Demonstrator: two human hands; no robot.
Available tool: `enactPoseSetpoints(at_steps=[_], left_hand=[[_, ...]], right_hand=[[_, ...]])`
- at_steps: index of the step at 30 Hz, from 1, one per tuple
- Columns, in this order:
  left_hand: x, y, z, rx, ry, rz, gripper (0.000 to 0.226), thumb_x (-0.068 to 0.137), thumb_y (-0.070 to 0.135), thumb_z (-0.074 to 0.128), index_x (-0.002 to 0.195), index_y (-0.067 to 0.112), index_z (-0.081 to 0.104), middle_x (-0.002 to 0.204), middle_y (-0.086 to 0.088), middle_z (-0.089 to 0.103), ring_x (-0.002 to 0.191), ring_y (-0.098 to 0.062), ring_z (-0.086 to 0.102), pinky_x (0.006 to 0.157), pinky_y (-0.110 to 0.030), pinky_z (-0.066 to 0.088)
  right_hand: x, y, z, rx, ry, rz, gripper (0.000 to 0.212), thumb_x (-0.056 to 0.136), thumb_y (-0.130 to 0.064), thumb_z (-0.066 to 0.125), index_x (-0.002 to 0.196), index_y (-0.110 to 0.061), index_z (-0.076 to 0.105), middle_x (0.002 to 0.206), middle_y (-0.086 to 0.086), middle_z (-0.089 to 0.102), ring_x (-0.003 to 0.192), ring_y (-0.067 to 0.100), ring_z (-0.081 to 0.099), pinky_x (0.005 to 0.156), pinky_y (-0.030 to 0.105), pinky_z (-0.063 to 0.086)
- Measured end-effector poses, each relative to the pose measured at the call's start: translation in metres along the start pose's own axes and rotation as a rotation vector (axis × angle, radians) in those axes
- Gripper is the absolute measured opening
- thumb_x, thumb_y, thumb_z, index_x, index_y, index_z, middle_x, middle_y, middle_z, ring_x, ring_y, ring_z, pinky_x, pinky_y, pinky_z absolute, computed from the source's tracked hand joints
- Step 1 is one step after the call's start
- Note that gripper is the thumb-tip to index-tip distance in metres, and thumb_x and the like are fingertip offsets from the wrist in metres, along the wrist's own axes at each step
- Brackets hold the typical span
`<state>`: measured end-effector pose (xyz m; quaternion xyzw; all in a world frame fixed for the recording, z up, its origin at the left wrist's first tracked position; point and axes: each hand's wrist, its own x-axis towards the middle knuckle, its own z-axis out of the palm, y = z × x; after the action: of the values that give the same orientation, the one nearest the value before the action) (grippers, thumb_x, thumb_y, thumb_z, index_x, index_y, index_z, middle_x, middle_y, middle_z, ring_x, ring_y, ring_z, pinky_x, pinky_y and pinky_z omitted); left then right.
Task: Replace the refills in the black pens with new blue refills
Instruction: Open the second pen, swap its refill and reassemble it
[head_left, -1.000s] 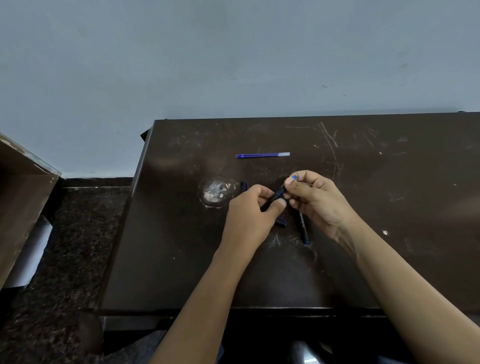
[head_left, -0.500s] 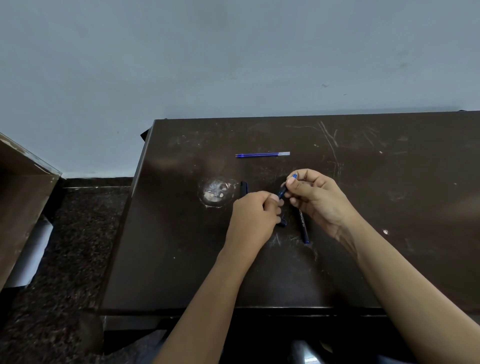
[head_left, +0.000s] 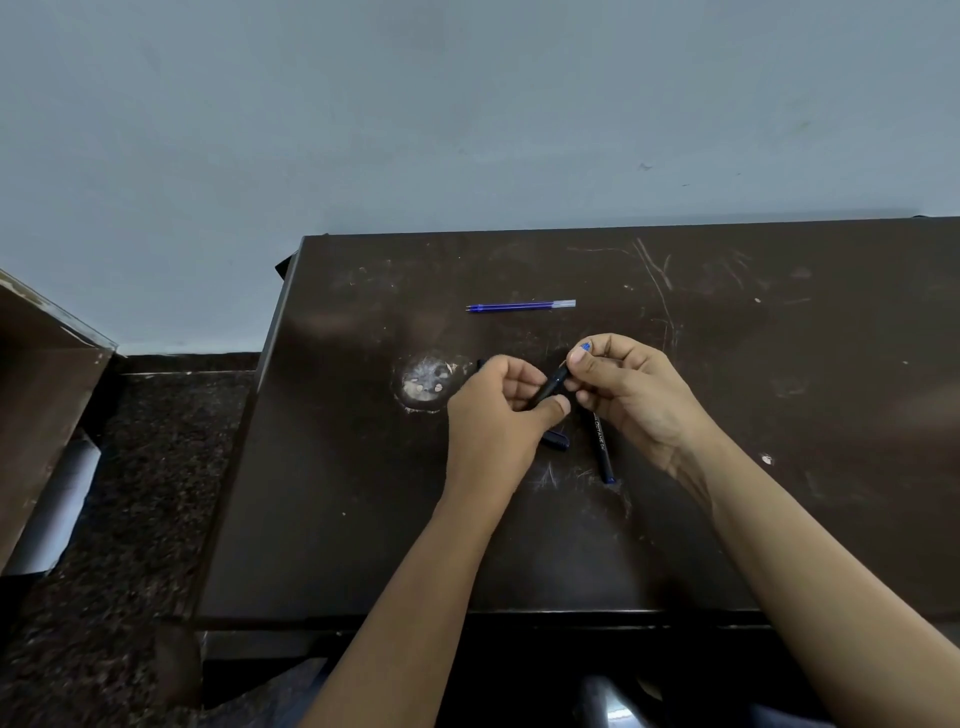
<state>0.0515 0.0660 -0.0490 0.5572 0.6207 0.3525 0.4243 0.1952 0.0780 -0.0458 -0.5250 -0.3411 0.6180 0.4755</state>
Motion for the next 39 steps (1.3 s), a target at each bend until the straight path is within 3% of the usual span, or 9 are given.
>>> enactPoseSetpoints(at_steps=[5,10,15,18,22,28,30,33,39], left_hand=[[0.001,0.003,0.008,-0.056,-0.147,-0.192,0.025,0.097,0.032,0.046,0.096,0.02,0.067,0.086,0.002,0.072,0.08,-0.01,0.07,0.084,-0.039,0.057],[0.001,0.001,0.003,-0.023,-0.027,-0.015,0.012,0.082,0.022,0.072,0.084,0.031,0.063,0.079,0.011,0.068,0.075,-0.002,0.066,0.069,-0.012,0.052],[0.001,0.006,0.004,-0.081,-0.219,-0.261,0.026,0.099,0.031,0.044,0.09,0.022,0.066,0.089,0.001,0.072,0.083,-0.01,0.068,0.081,-0.03,0.056],[-0.001,0.007,0.003,-0.083,-0.207,-0.22,0.02,0.096,0.025,0.05,0.088,0.022,0.069,0.083,0.005,0.072,0.074,-0.004,0.067,0.072,-0.023,0.054],[-0.003,0.005,0.002,-0.107,-0.125,-0.168,0.015,0.089,0.024,0.064,0.101,0.015,0.067,0.086,0.0,0.072,0.079,-0.01,0.069,0.081,-0.032,0.056],[0.001,0.011,0.004,-0.312,-0.295,-0.306,0.024,0.098,0.023,0.047,0.09,0.019,0.069,0.067,0.011,0.064,0.053,0.0,0.05,0.049,-0.015,0.042],[0.002,0.014,0.003,-0.437,-0.392,-0.376,0.025,0.1,0.022,0.043,0.094,0.016,0.066,0.067,0.008,0.06,0.049,-0.001,0.044,0.045,-0.015,0.038],[0.001,0.016,0.001,-0.52,-0.51,-0.383,0.026,0.102,0.021,0.04,0.101,0.013,0.064,0.071,0.007,0.061,0.05,-0.001,0.043,0.046,-0.015,0.037],[-0.001,0.016,-0.002,-0.068,-0.324,-0.135,0.025,0.1,0.022,0.043,0.091,0.02,0.067,0.079,0.01,0.067,0.061,0.0,0.05,0.066,-0.022,0.042]], right_hand=[[0.0,0.001,0.001,-0.003,0.015,0.0,0.006,0.085,-0.009,0.064,0.081,-0.011,0.06,0.069,0.003,0.058,0.061,0.005,0.057,0.058,0.014,0.048],[0.0,0.001,0.0,-0.004,0.013,-0.004,0.006,0.085,-0.011,0.065,0.083,-0.01,0.059,0.068,0.003,0.057,0.061,0.006,0.056,0.058,0.015,0.047],[0.001,0.002,0.0,-0.02,0.017,-0.003,0.007,0.084,-0.01,0.066,0.083,-0.01,0.059,0.069,0.002,0.056,0.062,0.006,0.055,0.058,0.015,0.047],[0.001,0.002,-0.002,-0.035,0.013,-0.014,0.006,0.085,-0.009,0.064,0.082,-0.009,0.06,0.069,0.004,0.056,0.062,0.007,0.055,0.059,0.016,0.047],[0.001,0.002,-0.001,-0.031,-0.006,-0.018,0.004,0.087,-0.007,0.061,0.083,-0.009,0.062,0.074,0.006,0.058,0.064,0.008,0.055,0.061,0.016,0.047],[0.001,-0.004,-0.009,0.209,-0.199,0.086,0.021,0.082,-0.015,0.059,0.1,-0.008,0.066,0.091,0.004,0.07,0.064,0.01,0.059,0.065,0.022,0.053],[0.0,-0.005,-0.012,0.224,-0.263,0.13,0.027,0.081,-0.014,0.057,0.105,-0.012,0.069,0.109,0.003,0.072,0.076,0.011,0.067,0.066,0.022,0.053],[0.0,-0.006,-0.012,0.271,-0.264,0.13,0.025,0.08,-0.01,0.058,0.098,-0.015,0.074,0.105,0.006,0.073,0.076,0.013,0.068,0.058,0.022,0.051],[-0.001,-0.003,-0.008,0.19,-0.13,0.044,0.018,0.081,0.0,0.058,0.094,-0.007,0.068,0.086,0.005,0.075,0.056,0.01,0.058,0.063,0.023,0.054]])
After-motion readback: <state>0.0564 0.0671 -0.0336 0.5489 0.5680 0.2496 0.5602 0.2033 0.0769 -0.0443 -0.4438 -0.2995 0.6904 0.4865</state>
